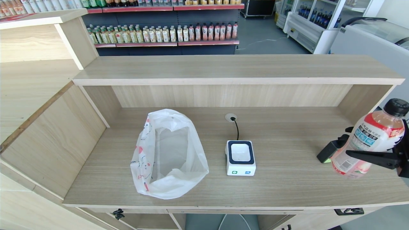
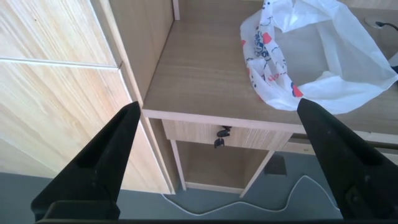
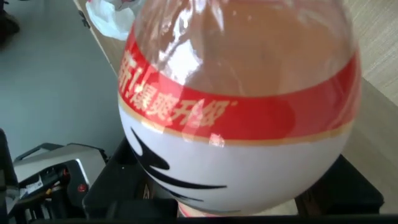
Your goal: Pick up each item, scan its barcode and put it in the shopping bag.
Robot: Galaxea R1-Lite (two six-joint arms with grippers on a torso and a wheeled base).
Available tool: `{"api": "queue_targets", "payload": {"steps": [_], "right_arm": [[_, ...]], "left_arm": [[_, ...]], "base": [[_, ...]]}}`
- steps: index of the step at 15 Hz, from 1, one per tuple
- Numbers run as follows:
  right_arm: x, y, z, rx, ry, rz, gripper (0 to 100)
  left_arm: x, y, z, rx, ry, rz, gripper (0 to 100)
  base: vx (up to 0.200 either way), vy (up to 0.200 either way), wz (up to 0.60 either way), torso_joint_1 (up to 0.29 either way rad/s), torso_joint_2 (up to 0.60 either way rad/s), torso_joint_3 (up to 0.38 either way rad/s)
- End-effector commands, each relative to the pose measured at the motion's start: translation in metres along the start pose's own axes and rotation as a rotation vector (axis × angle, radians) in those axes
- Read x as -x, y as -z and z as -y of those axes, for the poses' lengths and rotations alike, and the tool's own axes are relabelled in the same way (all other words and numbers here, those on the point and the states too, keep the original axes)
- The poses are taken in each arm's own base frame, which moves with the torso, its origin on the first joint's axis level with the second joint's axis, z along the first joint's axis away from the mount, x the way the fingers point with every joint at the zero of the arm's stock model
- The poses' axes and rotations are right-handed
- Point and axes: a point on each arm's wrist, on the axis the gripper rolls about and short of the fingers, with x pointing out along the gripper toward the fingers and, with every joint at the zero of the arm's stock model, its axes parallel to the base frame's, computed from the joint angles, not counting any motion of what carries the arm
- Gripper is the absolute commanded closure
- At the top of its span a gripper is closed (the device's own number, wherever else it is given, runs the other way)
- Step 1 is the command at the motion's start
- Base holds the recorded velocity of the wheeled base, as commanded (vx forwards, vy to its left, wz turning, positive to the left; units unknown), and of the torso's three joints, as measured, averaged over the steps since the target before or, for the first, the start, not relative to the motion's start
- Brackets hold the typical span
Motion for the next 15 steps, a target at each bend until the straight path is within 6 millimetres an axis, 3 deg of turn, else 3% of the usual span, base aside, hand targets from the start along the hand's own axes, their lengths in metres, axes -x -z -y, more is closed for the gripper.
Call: {"api": "queue_targets", "payload": {"steps": [1, 5, 15], "right_arm": [[0.0046, -0.004, -0.0029, 0.011, 0.015, 0.0, 100], [0.0053, -0.0058, -0.0035, 0.02, 0.018, 0.0, 100], [0.0048, -0.0025, -0.0031, 0.011, 0.017, -0.002, 100]], "left_arm": [[0.0, 0.0, 0.0, 0.001, -0.001, 0.001, 0], [0.0, 0.0, 0.0, 0.001, -0.001, 0.001, 0], [0.0, 0.0, 0.0, 0.001, -0.001, 0.001, 0]], "base": [[0.0, 0.0, 0.0, 0.0, 0.0, 0.0], [0.0, 0.0, 0.0, 0.0, 0.0, 0.0], [0.0, 0.0, 0.6, 0.001, 0.0, 0.003]]}}
